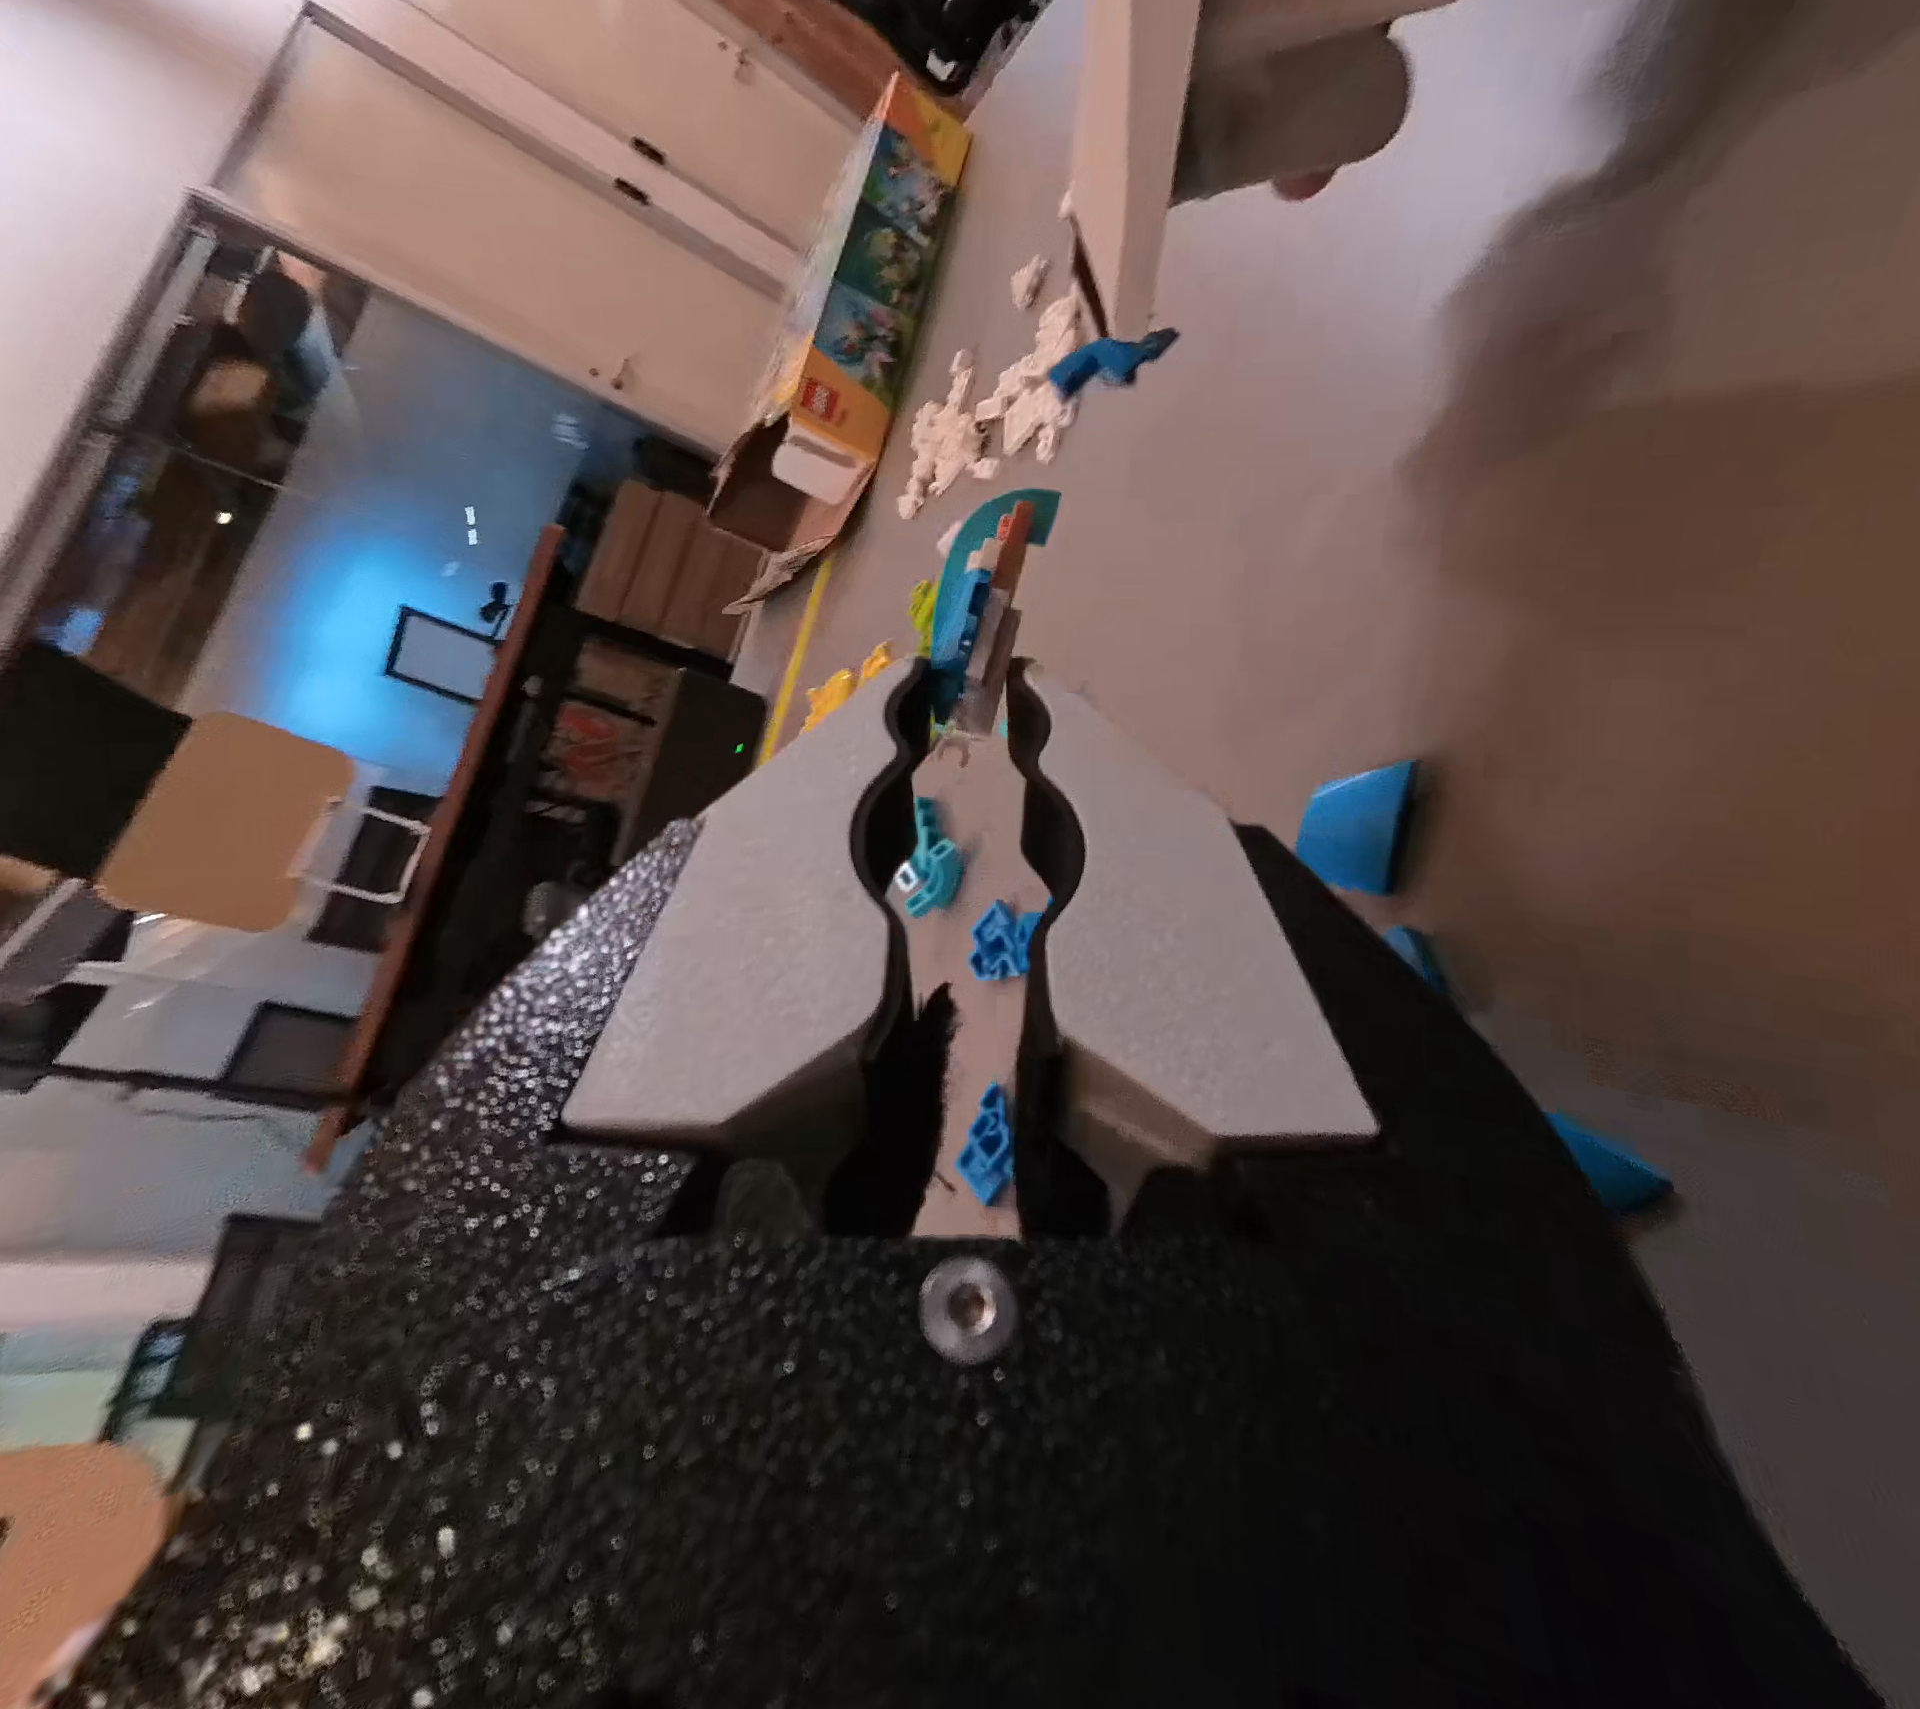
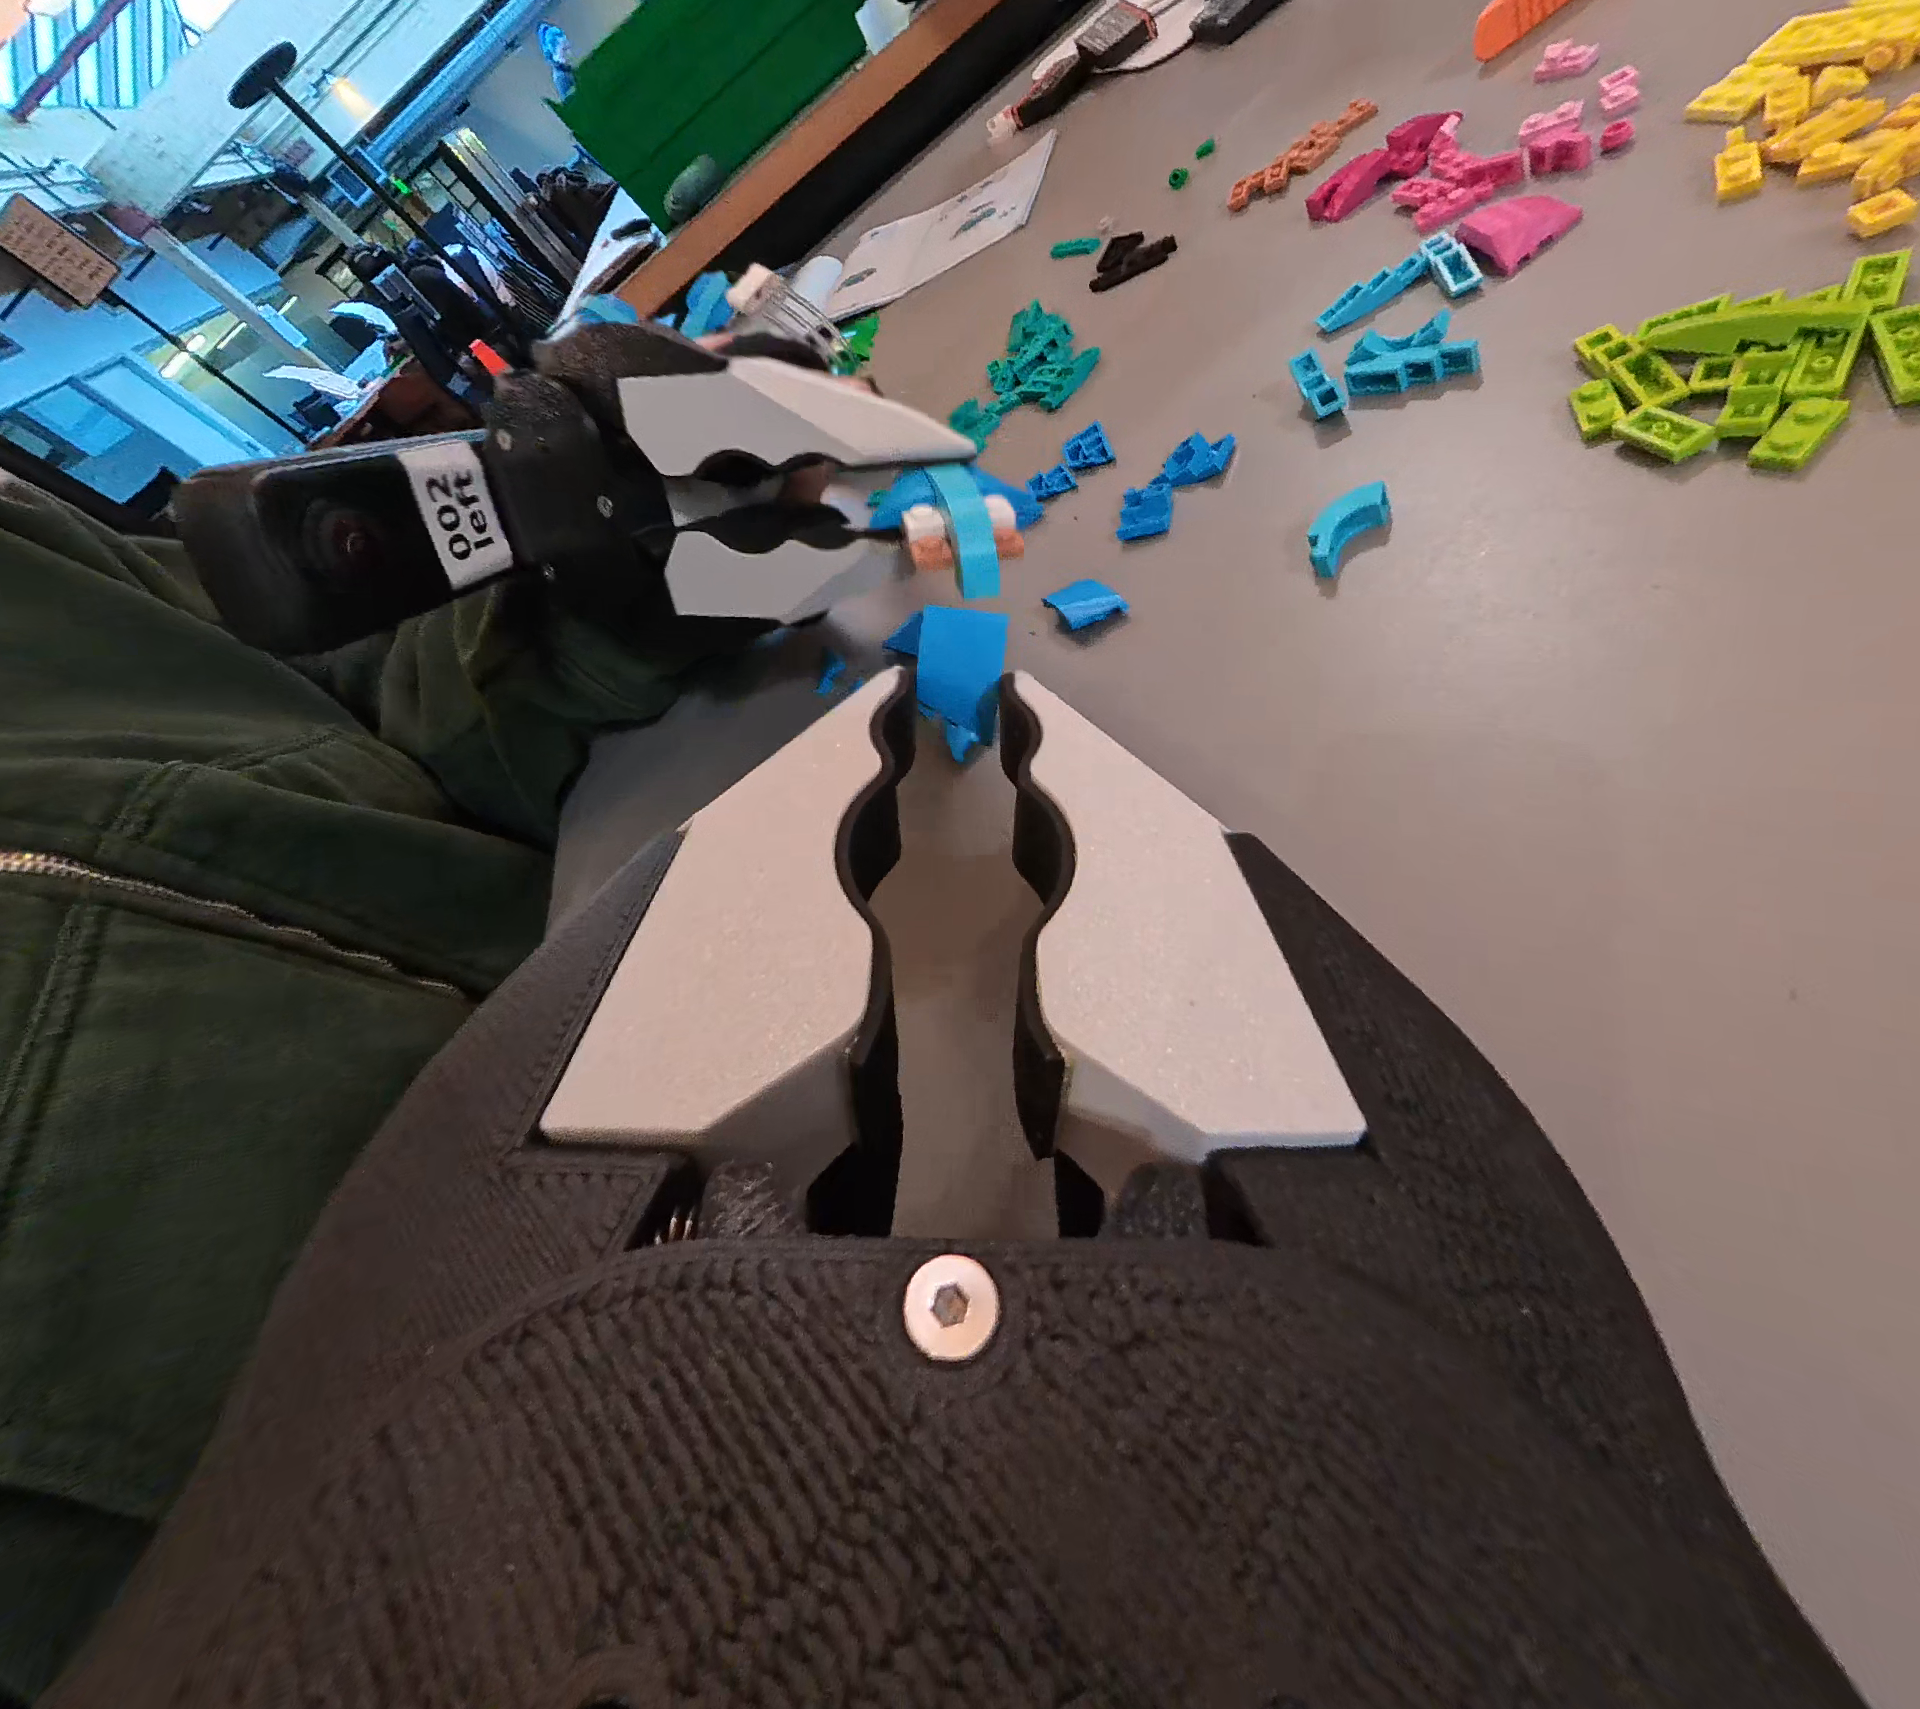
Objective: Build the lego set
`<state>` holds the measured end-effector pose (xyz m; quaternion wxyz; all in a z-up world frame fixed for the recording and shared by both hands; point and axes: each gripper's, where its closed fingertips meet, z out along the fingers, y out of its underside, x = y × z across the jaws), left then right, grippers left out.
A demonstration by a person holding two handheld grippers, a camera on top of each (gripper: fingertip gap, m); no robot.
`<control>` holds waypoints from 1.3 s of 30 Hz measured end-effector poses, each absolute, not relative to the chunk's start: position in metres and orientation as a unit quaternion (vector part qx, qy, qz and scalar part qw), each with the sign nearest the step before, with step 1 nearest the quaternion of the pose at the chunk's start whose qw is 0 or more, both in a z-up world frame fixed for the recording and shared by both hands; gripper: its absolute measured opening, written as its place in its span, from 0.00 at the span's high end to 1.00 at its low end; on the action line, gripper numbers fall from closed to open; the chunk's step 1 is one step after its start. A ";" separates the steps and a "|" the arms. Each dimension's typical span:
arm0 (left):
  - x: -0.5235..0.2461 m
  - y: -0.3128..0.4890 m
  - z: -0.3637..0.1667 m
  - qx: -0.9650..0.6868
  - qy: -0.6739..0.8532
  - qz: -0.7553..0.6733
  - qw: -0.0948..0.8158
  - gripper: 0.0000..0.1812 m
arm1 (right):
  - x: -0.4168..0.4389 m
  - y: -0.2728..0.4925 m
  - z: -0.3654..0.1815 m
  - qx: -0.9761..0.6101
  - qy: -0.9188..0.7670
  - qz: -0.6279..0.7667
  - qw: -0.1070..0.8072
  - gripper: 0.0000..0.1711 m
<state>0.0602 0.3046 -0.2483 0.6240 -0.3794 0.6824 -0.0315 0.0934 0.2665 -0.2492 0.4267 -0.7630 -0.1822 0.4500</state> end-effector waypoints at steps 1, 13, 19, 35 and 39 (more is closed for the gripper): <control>0.060 0.302 -0.248 -0.380 0.683 -0.044 0.623 0.93 | 0.092 0.266 -0.245 -0.761 -0.187 0.450 0.428 0.92; 0.068 0.285 -0.245 -0.286 0.701 0.010 0.653 0.93 | 0.079 0.255 -0.226 -0.742 -0.403 0.178 0.505 0.92; 0.070 0.282 -0.246 -0.261 0.708 0.022 0.656 0.94 | 0.073 0.250 -0.235 -0.744 -0.435 0.152 0.484 0.92; 0.066 0.262 -0.256 -0.169 0.743 0.098 0.641 0.93 | 0.075 0.240 -0.263 -0.783 -0.449 0.150 0.404 0.92; 0.064 0.260 -0.264 -0.165 0.756 0.100 0.625 0.93 | 0.093 0.231 -0.288 -0.806 -0.460 0.149 0.341 0.92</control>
